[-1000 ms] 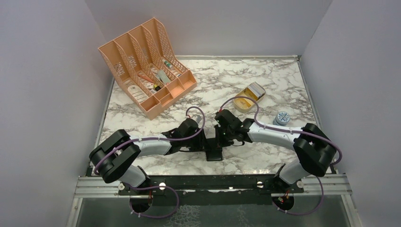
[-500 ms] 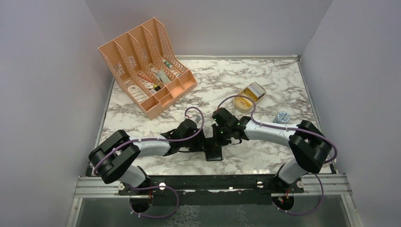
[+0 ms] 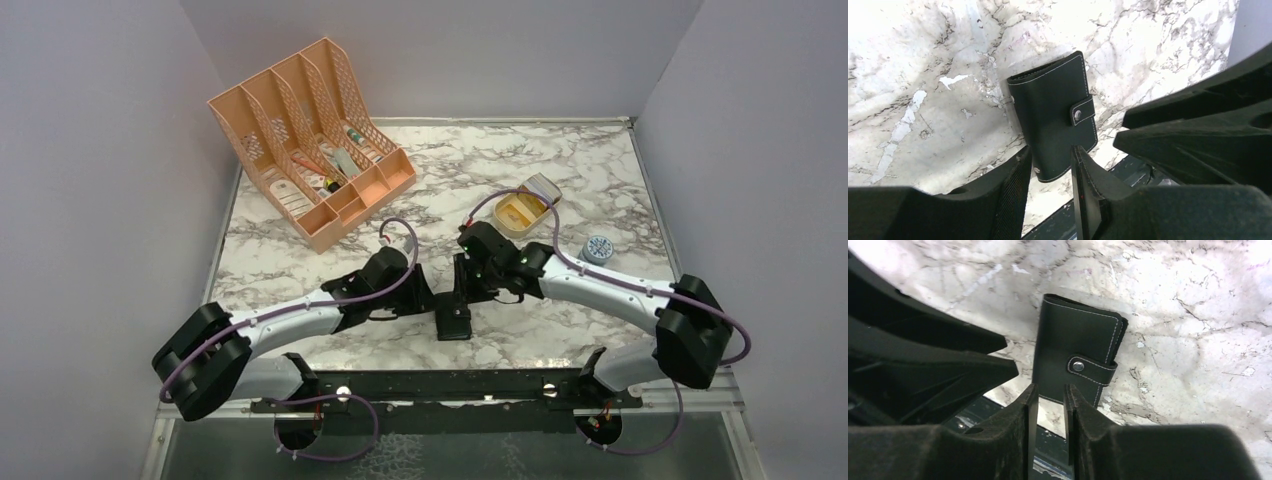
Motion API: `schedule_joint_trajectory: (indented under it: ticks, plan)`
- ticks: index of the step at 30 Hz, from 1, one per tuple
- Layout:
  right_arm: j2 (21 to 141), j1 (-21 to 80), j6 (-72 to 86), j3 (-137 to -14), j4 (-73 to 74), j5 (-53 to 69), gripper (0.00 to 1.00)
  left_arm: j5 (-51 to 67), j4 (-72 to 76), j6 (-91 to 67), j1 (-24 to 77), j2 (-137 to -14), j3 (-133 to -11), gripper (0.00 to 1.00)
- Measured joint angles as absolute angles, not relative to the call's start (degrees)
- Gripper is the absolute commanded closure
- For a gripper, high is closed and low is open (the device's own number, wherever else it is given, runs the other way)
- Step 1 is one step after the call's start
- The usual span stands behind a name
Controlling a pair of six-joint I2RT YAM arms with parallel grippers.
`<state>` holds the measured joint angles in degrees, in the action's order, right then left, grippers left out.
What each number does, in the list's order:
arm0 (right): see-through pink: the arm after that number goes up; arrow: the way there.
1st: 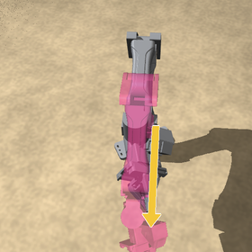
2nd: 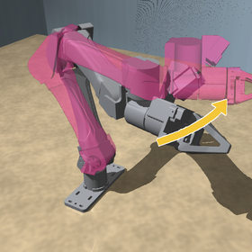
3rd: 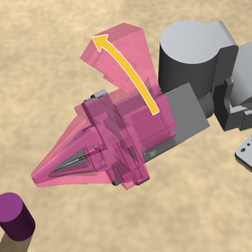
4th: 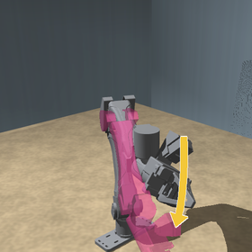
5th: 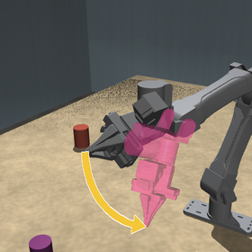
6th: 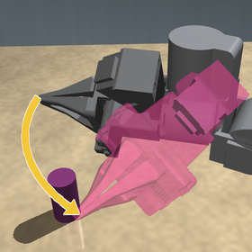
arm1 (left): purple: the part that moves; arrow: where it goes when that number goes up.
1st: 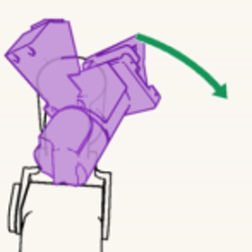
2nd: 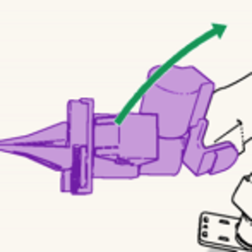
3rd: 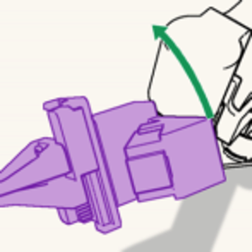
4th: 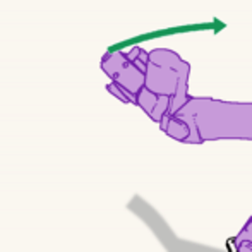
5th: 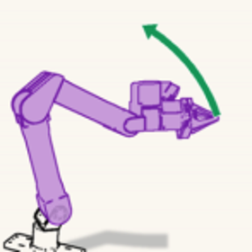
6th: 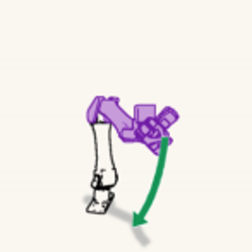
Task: Put the credit cards into the card holder
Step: Close the card holder at the center of the board, then reset both arms
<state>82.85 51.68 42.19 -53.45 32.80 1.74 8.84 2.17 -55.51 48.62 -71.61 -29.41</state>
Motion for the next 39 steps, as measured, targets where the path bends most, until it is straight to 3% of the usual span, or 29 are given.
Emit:
schedule_joint_trajectory:
  ticks: [4,9,13,15,17,29,39]
  plan:
    - [78.83,51.70,42.04,-53.47,32.88,1.72,0.78,7.66,0.19,-54.70,48.62,-69.89,-30.63,0.48]
    - [74.46,51.70,41.65,-52.93,33.17,1.50,0.64,6.11,-6.13,-51.79,48.62,-68.27,-34.92,0.31]
    - [68.45,51.70,41.71,-52.88,33.54,-0.23,0.48,4.54,-12.84,-48.38,48.62,-65.04,-41.08,0.02]
    - [64.75,51.70,41.76,-52.88,33.65,-1.30,0.25,3.73,-15.44,-46.94,48.62,-62.76,-43.86,0.01]
    - [60.86,51.70,41.71,-52.88,33.63,-2.46,0.15,2.83,-18.20,-45.45,48.62,-59.53,-46.70,0.01]
    - [44.97,51.70,42.83,-54.43,39.18,-12.49,0.11,-4.19,-26.37,-40.97,48.62,-41.52,-53.12,0.01]
    - [38.04,51.70,45.63,-53.23,39.48,-15.94,0.11,-8.45,-27.73,-40.82,48.62,-36.53,-50.61,0.01]
